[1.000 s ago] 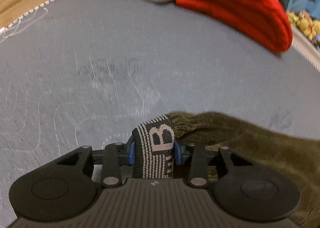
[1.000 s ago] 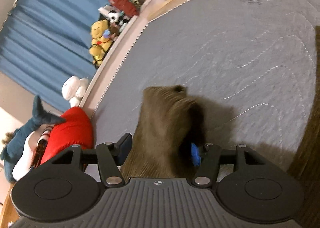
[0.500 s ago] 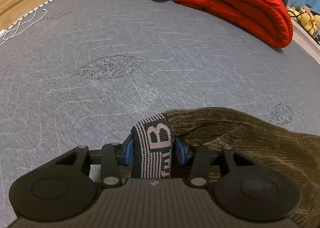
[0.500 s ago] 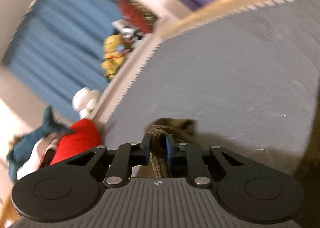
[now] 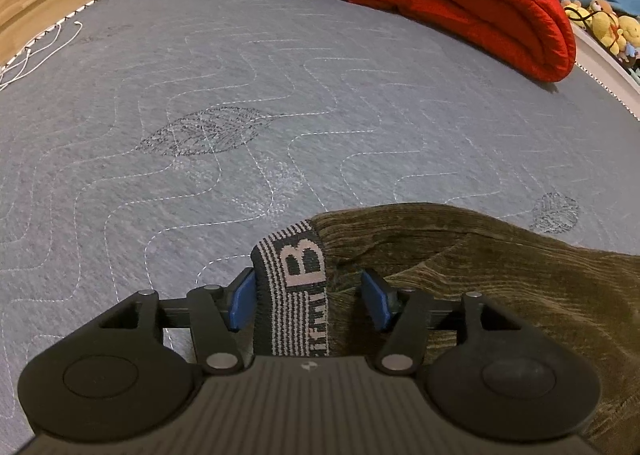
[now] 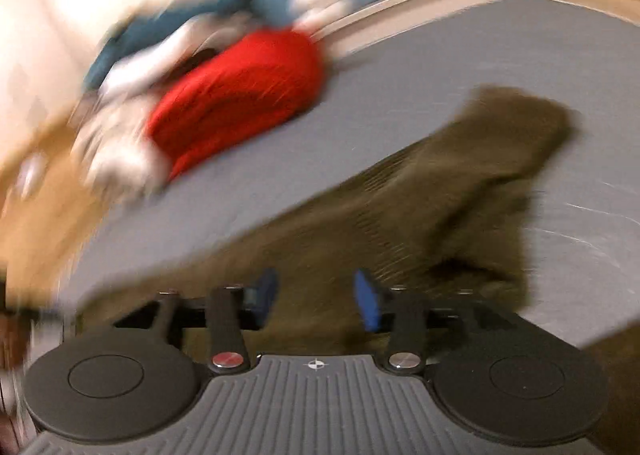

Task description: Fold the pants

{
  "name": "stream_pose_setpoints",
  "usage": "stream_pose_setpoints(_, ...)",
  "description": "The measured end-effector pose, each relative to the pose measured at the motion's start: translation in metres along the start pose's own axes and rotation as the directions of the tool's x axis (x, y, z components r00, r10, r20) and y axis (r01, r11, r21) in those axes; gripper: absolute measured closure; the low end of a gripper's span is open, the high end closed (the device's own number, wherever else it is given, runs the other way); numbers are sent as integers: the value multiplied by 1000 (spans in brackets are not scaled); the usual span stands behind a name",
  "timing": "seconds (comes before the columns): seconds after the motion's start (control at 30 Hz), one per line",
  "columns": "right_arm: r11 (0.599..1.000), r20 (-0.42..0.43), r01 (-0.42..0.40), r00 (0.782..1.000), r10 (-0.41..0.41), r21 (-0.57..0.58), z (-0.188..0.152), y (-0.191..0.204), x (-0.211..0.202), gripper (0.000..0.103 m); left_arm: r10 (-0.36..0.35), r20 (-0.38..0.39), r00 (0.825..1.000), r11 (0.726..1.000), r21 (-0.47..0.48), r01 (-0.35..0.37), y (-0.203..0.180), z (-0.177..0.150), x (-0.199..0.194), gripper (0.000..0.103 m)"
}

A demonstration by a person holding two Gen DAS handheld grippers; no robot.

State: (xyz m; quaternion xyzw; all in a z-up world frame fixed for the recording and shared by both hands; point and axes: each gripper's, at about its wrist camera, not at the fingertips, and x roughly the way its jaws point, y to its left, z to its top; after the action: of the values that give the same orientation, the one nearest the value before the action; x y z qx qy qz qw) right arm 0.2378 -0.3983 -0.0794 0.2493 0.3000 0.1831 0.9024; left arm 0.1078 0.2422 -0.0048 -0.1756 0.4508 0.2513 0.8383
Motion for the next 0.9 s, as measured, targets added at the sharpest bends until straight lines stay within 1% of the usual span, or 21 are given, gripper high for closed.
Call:
stream_pose_setpoints(0.03,998,41,24,999,-27,61,6,-10,-5,40,0,0,1000,1000,-1,0,0,0,0,37)
stream_pose_setpoints(0.1,982,79,47,995,-62,182,19,-31,-5,31,1,0,1000,1000,-4,-1,1,1,-1,37)
stream_pose_setpoints(0.13,975,74,53,995,-71,217,23,-38,-2,30,0,0,1000,1000,-5,0,1,1,-1,36)
stream_pose_setpoints(0.17,965,48,68,995,-83,253,26,-45,6,29,1,0,1000,1000,-6,-1,0,1,-1,35)
stream_pose_setpoints(0.2,951,16,88,995,-97,298,27,-52,15,27,3,1,1000,1000,-4,-3,-1,1,-1,34)
stream_pose_setpoints(0.27,920,-18,123,992,-126,371,23,-63,28,25,8,1,1000,1000,10,-8,-4,0,-1,33)
stream_pose_setpoints(0.3,908,-25,151,988,-154,391,22,-66,34,24,12,1,1000,1000,17,-12,-5,-1,0,33)
stream_pose_setpoints(0.33,903,-17,177,983,-185,392,21,-65,40,27,14,1,1000,1000,24,-14,-6,-1,1,33)
stream_pose_setpoints(0.37,906,-5,184,980,-197,382,22,-63,42,28,16,-1,1000,1000,27,-16,-6,-1,2,33)
stream_pose_setpoints(0.4,913,6,183,980,-198,365,24,-58,45,36,16,-3,1000,999,28,-16,-6,0,2,33)
stream_pose_setpoints(0.43,924,14,188,979,-205,333,28,-53,47,52,15,-5,1000,1000,26,-15,-5,0,3,33)
stream_pose_setpoints(0.47,936,24,207,975,-223,285,31,-48,46,65,15,-7,1000,1000,24,-14,-5,0,4,33)
stream_pose_setpoints(0.5,947,33,224,971,-237,228,37,-43,47,91,15,-8,1000,1000,22,-15,-5,0,4,33)
stream_pose_setpoints(0.53,956,40,222,971,-234,194,41,-41,44,100,16,-10,1000,1000,21,-16,-4,1,5,33)
stream_pose_setpoints(0.63,961,75,235,966,-247,145,64,-45,27,101,26,-13,1000,999,24,-26,-6,1,7,33)
stream_pose_setpoints(0.7,958,101,261,957,-273,116,87,-51,10,101,33,-14,999,999,30,-32,-8,2,8,33)
stream_pose_setpoints(0.77,945,135,318,936,-325,74,114,-53,-3,101,34,-14,999,999,29,-33,-8,2,8,33)
stream_pose_setpoints(0.8,928,153,369,915,-373,56,126,-57,-13,101,33,-15,999,999,27,-33,-8,2,8,33)
stream_pose_setpoints(0.83,900,168,435,885,-435,36,140,-61,-19,101,33,-15,999,999,27,-32,-8,2,8,33)
stream_pose_setpoints(0.87,860,180,510,845,-503,10,149,-64,-25,101,33,-16,999,999,28,-32,-8,2,8,33)
stream_pose_setpoints(0.9,799,196,601,786,-586,-22,157,-66,-29,101,32,-16,999,999,28,-32,-8,2,8,32)
